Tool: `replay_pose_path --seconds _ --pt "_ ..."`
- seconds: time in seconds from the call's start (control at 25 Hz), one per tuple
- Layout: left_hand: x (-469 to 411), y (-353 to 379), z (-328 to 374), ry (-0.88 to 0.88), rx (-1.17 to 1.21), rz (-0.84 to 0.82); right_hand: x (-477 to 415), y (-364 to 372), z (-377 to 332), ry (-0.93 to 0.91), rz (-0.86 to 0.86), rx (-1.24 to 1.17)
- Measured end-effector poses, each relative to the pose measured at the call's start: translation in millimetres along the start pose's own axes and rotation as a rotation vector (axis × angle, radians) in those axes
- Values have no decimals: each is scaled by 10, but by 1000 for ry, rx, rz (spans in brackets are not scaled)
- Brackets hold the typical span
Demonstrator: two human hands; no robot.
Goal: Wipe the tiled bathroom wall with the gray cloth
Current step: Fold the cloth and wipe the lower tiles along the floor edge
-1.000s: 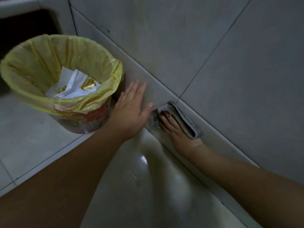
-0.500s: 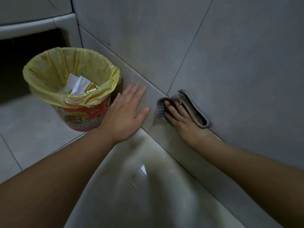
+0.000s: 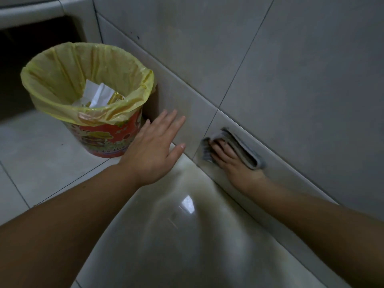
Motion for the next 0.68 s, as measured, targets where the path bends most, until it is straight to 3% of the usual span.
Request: replay_pose_path --seconds 0.16,0.2,0.24,0.4,0.48,0.6,0.68 --pt "-144 60 41 -39 -13 -8 -588 444 -169 -34 -91 290" --pt "-161 96 69 -43 -17 -27 -516 534 -244 -97 -204 309" --pt "-176 135 99 -41 -21 -45 -360 636 -284 -39 -201 139" --pt "-208 204 292 -5 -24 -51 640 920 -225 335 -138 -301" --pt "-205 203 435 -4 -2 -50 1083 994 -198 250 -32 -216" --pt "-149 197 712 25 41 -46 1329 327 -198 213 107 -2" --pt "-95 183 843 46 57 -45 1200 -109 -180 109 205 -134"
Point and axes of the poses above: each hand's wrist, its own x-axis away from the middle knuckle, its own y-axis out of the palm, z = x × y, the point moved 3 cm from there along -x, towards the middle knuckle, and after that the axes turned 11 degrees about -y, right-handed, at the moved point
